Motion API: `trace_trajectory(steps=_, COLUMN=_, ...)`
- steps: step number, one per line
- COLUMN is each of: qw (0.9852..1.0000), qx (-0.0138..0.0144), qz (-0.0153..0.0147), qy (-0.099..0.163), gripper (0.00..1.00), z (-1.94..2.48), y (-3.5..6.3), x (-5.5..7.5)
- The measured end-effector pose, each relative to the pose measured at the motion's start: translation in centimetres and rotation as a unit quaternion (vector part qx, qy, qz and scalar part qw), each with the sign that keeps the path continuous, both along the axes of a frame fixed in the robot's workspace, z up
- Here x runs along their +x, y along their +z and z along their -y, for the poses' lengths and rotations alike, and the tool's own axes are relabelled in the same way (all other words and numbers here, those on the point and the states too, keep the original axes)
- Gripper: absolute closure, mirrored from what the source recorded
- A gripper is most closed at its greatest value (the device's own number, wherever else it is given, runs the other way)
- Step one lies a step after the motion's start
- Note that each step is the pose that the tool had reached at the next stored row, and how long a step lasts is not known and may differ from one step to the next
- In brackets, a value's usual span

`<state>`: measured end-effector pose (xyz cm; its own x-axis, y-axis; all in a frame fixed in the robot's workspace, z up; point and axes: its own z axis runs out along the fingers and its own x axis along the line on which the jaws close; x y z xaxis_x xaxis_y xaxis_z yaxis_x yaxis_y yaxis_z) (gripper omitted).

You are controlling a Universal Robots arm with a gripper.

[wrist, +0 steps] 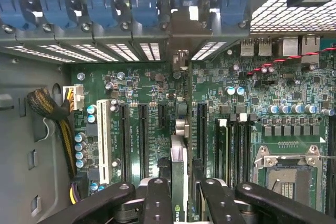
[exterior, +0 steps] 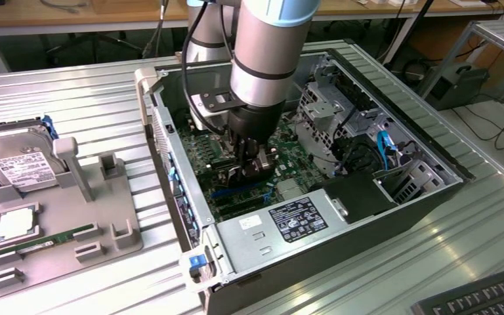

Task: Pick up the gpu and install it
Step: 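Insert the gpu into the slot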

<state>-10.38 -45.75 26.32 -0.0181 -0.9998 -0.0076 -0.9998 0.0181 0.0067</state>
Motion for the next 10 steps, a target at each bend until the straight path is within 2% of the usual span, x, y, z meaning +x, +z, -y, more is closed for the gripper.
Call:
trace_trajectory(steps=5, qw=1.0000, qx=0.0005, qz=0.0001, qy=0.000, gripper=0.74, z=-0.01, y=-0.01, x=-0.02)
trace_trajectory(steps=10, qw=1.0000, qx=0.0029, qz=0.0001, qy=0.005, gripper=0.74, z=-0.01, y=-0.02, x=-0.08)
